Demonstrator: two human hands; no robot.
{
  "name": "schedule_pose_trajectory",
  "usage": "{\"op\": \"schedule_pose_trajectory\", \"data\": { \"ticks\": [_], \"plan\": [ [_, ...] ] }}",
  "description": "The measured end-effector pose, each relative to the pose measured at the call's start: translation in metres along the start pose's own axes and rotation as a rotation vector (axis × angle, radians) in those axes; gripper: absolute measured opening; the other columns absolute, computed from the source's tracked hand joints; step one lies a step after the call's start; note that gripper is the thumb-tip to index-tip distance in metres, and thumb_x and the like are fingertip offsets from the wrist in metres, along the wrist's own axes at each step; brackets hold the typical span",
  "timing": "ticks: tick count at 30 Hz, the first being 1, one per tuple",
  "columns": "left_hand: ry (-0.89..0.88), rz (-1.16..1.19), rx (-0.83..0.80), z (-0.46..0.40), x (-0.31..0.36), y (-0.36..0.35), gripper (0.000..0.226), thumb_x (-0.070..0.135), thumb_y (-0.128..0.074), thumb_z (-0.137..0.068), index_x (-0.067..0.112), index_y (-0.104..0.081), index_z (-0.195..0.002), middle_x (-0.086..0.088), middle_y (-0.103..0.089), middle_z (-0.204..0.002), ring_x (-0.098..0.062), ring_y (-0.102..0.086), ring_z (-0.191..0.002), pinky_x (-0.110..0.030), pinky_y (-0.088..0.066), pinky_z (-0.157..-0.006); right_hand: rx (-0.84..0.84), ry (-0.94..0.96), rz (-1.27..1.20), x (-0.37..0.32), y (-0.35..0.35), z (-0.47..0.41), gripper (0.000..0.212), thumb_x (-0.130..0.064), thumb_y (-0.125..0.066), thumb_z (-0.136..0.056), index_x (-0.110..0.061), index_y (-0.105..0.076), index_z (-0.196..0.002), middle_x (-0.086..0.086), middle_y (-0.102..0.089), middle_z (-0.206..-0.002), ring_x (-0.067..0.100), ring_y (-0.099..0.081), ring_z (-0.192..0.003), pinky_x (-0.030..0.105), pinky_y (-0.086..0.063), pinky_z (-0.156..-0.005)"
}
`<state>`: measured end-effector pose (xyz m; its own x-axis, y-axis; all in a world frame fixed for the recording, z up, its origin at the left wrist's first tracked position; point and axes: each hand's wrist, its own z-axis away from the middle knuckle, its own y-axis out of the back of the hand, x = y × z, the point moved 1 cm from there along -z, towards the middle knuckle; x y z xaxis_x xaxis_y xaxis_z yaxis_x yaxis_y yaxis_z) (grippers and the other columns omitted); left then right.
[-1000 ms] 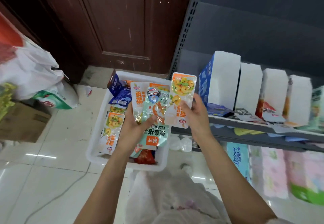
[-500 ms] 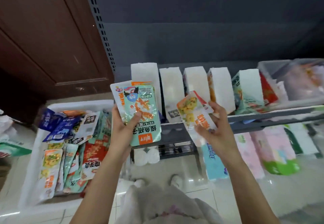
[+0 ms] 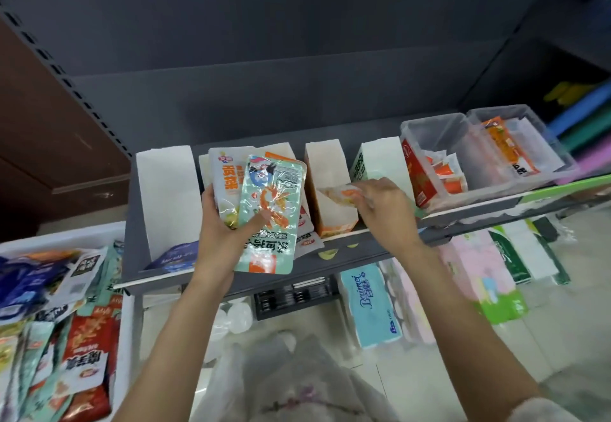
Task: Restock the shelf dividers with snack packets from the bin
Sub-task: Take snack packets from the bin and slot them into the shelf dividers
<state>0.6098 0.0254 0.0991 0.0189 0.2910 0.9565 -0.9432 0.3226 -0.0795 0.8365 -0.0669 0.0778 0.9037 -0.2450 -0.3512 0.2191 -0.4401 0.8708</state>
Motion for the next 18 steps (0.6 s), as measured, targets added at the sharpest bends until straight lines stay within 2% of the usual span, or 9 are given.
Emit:
{"op": "schedule_pose_trajectory", "data": {
  "ticks": [2, 4, 7, 9, 11, 12, 13, 15, 18],
  "plan": [
    [-0.015, 0.002, -0.014, -0.004, 0.002, -0.008, 0.063, 0.007, -0.077, -0.071, 0.033, -0.042, -0.117, 0.006, -0.066, -0.11, -0.015, -0.068, -0.096, -0.042, -0.057, -0.081, -0.108, 0.067, 0.076, 0.004, -0.016, -0.001, 0.018, -0.005, -0.064, -0.084, -0.011, -0.073, -0.099, 0.007, -0.072, -0.085, 0.027, -0.062, -0.077, 0.032, -0.052, -0.063],
    [-0.032, 0.0, -0.032, -0.01, 0.003, -0.013, 0.064, 0.006, -0.078, -0.069, 0.035, -0.043, -0.115, 0.005, -0.066, -0.111, -0.013, -0.068, -0.096, -0.039, -0.057, -0.08, -0.271, 0.154, 0.156, 0.008, -0.032, 0.007, 0.027, -0.002, -0.061, -0.081, -0.015, -0.073, -0.102, 0.006, -0.072, -0.088, 0.028, -0.06, -0.08, 0.037, -0.053, -0.072],
    [-0.038, 0.003, -0.055, -0.015, 0.005, -0.019, 0.074, 0.006, -0.08, -0.067, 0.028, -0.04, -0.125, 0.002, -0.065, -0.114, -0.013, -0.068, -0.097, -0.037, -0.058, -0.077, -0.462, 0.162, 0.144, 0.008, -0.038, 0.022, 0.044, -0.005, -0.056, -0.076, -0.019, -0.066, -0.117, 0.002, -0.069, -0.111, 0.029, -0.056, -0.101, 0.044, -0.045, -0.091],
    [-0.039, 0.009, -0.049, -0.018, 0.005, -0.024, 0.077, 0.005, -0.08, -0.066, 0.027, -0.039, -0.126, 0.003, -0.065, -0.113, -0.013, -0.068, -0.096, -0.036, -0.058, -0.075, -0.404, 0.051, -0.084, 0.001, -0.026, 0.026, 0.047, -0.012, -0.049, -0.079, -0.018, -0.062, -0.124, -0.001, -0.064, -0.12, 0.025, -0.054, -0.111, 0.041, -0.042, -0.098],
    [-0.04, 0.003, -0.038, -0.021, 0.004, -0.028, 0.077, 0.004, -0.081, -0.066, 0.029, -0.039, -0.125, 0.005, -0.065, -0.111, -0.013, -0.068, -0.095, -0.036, -0.057, -0.075, -0.259, -0.23, -0.495, -0.017, -0.009, 0.022, 0.035, -0.023, -0.048, -0.092, -0.018, -0.057, -0.125, -0.005, -0.065, -0.114, 0.016, -0.059, -0.107, 0.029, -0.046, -0.093],
    [-0.039, 0.009, -0.038, -0.022, 0.003, -0.031, 0.076, 0.003, -0.081, -0.066, 0.029, -0.039, -0.124, 0.006, -0.066, -0.11, -0.012, -0.068, -0.094, -0.036, -0.057, -0.075, -0.238, -0.363, -0.68, -0.03, -0.003, 0.019, 0.03, -0.029, -0.054, -0.094, -0.02, -0.054, -0.123, -0.008, -0.065, -0.108, 0.012, -0.061, -0.102, 0.025, -0.049, -0.088],
    [-0.042, 0.019, -0.041, -0.022, 0.001, -0.035, 0.076, 0.003, -0.081, -0.066, 0.03, -0.039, -0.123, 0.006, -0.066, -0.108, -0.011, -0.068, -0.093, -0.035, -0.057, -0.075, -0.238, -0.479, -0.815, -0.042, -0.002, 0.016, 0.034, -0.032, -0.062, -0.089, -0.022, -0.049, -0.12, -0.009, -0.064, -0.103, 0.011, -0.063, -0.097, 0.025, -0.051, -0.084],
    [-0.053, 0.041, -0.059, -0.021, 0.0, -0.045, 0.075, 0.002, -0.08, -0.067, 0.028, -0.039, -0.125, 0.006, -0.066, -0.107, -0.009, -0.068, -0.093, -0.031, -0.058, -0.073, -0.229, -0.58, -0.923, -0.059, -0.01, 0.014, 0.042, -0.031, -0.073, -0.081, -0.023, -0.046, -0.112, -0.004, -0.064, -0.1, 0.013, -0.064, -0.094, 0.031, -0.055, -0.081],
    [-0.03, 0.137, -0.108, -0.018, 0.003, -0.054, 0.062, 0.009, -0.072, -0.076, 0.023, -0.04, -0.127, 0.005, -0.067, -0.106, -0.009, -0.069, -0.091, -0.025, -0.056, -0.066, -0.08, -0.72, -1.116, -0.067, -0.016, 0.014, 0.032, -0.018, -0.074, -0.08, -0.018, -0.055, -0.106, 0.004, -0.069, -0.102, 0.019, -0.066, -0.098, 0.038, -0.054, -0.086]
  ]
}}
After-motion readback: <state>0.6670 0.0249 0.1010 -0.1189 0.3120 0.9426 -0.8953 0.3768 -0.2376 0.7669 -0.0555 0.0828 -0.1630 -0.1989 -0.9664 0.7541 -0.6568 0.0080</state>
